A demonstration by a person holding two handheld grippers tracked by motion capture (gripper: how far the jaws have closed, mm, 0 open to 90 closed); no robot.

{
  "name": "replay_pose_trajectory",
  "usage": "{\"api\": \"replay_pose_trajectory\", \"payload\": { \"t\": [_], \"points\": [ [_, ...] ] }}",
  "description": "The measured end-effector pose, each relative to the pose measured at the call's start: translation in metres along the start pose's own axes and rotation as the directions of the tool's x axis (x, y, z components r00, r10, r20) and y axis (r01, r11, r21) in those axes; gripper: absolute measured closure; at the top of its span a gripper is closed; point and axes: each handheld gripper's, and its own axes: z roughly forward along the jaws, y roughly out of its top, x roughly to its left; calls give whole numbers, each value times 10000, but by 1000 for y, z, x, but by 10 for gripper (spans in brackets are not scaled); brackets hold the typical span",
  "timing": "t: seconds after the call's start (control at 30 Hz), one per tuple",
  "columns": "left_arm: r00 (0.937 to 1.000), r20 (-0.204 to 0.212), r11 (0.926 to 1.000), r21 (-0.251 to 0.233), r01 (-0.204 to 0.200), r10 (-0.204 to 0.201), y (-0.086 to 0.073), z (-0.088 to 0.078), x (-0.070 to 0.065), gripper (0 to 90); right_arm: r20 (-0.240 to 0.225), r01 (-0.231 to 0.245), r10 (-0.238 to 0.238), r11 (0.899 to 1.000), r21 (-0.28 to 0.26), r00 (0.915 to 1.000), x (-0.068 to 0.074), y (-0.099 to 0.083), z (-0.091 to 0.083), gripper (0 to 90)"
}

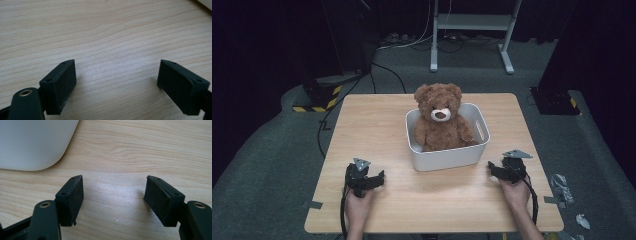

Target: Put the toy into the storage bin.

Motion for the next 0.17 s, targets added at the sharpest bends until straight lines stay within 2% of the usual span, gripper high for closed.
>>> {"api": "replay_pose_trajectory", "payload": {
  "t": [0.17],
  "points": [
    [10000, -2, 10000, 2, 2, -2, 0, 0, 0, 155, -179, 1, 2, 9999, 170, 9998, -1, 0, -1, 309]
  ]
}}
